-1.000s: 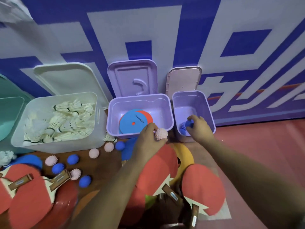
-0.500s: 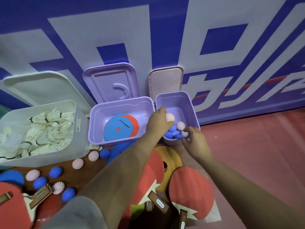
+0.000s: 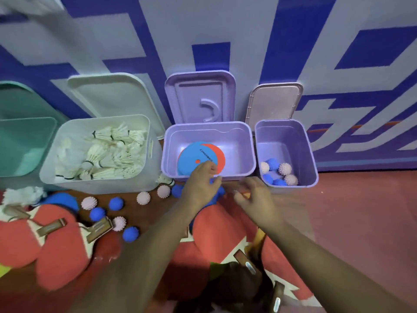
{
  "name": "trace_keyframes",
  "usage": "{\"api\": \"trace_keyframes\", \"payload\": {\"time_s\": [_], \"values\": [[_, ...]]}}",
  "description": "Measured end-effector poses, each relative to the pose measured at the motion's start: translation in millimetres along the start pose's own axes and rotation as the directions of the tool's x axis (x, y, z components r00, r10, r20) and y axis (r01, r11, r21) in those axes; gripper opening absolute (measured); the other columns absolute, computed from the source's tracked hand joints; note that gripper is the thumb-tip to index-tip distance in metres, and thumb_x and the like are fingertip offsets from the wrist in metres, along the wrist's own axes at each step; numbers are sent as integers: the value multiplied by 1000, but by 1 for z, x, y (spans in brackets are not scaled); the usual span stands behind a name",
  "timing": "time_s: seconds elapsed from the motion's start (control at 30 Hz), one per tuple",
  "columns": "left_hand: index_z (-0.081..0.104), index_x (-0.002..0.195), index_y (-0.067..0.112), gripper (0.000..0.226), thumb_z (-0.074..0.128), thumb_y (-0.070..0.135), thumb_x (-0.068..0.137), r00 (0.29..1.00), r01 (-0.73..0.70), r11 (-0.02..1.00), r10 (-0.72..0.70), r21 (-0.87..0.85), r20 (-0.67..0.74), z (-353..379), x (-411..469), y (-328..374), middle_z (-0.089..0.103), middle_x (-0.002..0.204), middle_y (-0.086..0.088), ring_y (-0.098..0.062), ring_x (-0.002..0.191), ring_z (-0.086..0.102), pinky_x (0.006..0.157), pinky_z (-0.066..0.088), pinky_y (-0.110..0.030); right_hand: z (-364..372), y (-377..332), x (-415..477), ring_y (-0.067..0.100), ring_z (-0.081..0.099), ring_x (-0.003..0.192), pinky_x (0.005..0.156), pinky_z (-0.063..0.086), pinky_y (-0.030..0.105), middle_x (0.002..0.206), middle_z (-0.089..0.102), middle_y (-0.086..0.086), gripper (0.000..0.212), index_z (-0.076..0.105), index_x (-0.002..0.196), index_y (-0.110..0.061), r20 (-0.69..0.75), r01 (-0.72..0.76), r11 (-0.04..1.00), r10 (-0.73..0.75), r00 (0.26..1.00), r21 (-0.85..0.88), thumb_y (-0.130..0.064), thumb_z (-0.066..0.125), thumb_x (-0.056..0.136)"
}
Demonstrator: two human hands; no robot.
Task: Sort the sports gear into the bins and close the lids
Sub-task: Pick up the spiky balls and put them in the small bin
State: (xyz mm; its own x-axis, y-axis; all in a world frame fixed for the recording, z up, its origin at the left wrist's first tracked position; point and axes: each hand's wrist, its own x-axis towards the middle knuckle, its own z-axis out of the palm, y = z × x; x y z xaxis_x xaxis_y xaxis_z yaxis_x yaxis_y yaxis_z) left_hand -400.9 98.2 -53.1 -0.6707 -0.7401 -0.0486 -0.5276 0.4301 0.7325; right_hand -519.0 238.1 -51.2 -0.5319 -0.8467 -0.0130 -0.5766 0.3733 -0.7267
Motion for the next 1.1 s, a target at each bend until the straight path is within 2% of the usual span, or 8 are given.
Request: {"api": "trace_keyframes", "payload": {"time_s": [0.1,0.23,0.4,0.57,0.7,0.83,0.97,1.1], "values": [[61,95,11,10,63,9,85,991,125,992,-125,11,-45,-42,-43,-49,60,95,1,-8,82,56,79,44,-20,35,-27,-2,18,59,100,85,44,27,106,61,3,29,64,108,-15,102,30,1000,-31,994,7,-25,67,81],[61,87,10,9,67,8,80,954,281,956,-267,88,-138,-84,-80,-118,60,87,-3,-19,84,58,74,39,-24,85,-55,2,19,57,97,84,40,23,99,59,2,25,64,105,-11,203,39,999,-45,978,35,-19,69,82],[65,110,7,35,69,8,75,919,385,901,-356,199,-167,-104,-84,-184,60,104,-14,-33,102,58,93,45,-35,147,-87,16,29,51,116,99,42,37,124,52,12,50,52,130,-11,355,4,996,30,934,-94,-26,65,85],[55,132,19,57,61,20,76,946,318,889,-320,329,-51,-103,-69,-207,55,125,-12,-34,114,55,95,49,-41,201,-106,34,35,47,119,94,46,42,133,41,12,56,40,136,-16,454,80,946,75,888,-313,-34,58,86],[44,141,26,64,60,20,80,962,226,873,-270,431,42,-96,-59,-217,51,127,-11,-33,115,52,96,47,-40,229,-107,46,39,41,121,93,42,43,140,34,17,63,30,144,-18,434,128,867,110,894,-482,-33,54,88],[56,130,17,47,59,14,82,975,172,818,-221,550,24,-90,-51,-236,52,110,-12,-33,106,51,91,47,-41,251,-102,55,42,35,126,97,36,48,145,30,15,55,35,140,-25,358,138,768,125,925,-625,-36,52,89],[62,110,11,25,58,11,86,976,170,853,-215,493,36,-83,-60,-246,48,111,-17,-34,94,54,80,44,-40,267,-95,53,39,38,117,90,35,49,132,42,14,51,43,133,-27,322,140,738,109,940,-660,-39,57,85],[56,113,11,30,60,9,83,975,153,862,-212,482,69,-77,-67,-251,55,110,-17,-35,98,57,84,45,-40,278,-94,44,39,46,103,82,39,52,112,54,12,40,55,111,-25,273,150,740,47,961,-656,-35,70,76]]}}
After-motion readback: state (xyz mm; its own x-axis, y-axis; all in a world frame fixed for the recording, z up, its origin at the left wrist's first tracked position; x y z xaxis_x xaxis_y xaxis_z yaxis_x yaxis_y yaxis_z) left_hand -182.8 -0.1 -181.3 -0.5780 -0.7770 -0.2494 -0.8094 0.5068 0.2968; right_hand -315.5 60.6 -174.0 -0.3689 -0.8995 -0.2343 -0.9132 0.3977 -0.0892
